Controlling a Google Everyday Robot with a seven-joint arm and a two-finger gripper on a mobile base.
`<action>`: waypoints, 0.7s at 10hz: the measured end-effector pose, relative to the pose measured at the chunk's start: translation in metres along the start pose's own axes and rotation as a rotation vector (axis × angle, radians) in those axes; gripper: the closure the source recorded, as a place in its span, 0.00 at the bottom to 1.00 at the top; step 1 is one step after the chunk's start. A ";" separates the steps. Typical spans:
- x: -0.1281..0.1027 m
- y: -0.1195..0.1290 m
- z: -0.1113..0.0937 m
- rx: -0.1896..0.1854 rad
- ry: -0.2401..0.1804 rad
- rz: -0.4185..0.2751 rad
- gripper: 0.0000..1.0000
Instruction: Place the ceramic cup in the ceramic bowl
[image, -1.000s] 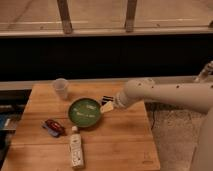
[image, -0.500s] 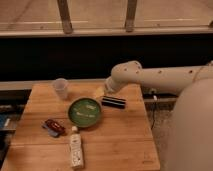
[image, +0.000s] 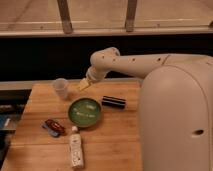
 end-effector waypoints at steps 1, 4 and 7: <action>0.000 -0.001 0.000 0.000 0.000 0.001 0.20; 0.000 0.001 0.000 0.000 0.001 -0.001 0.20; 0.002 -0.009 0.001 0.029 0.012 -0.006 0.20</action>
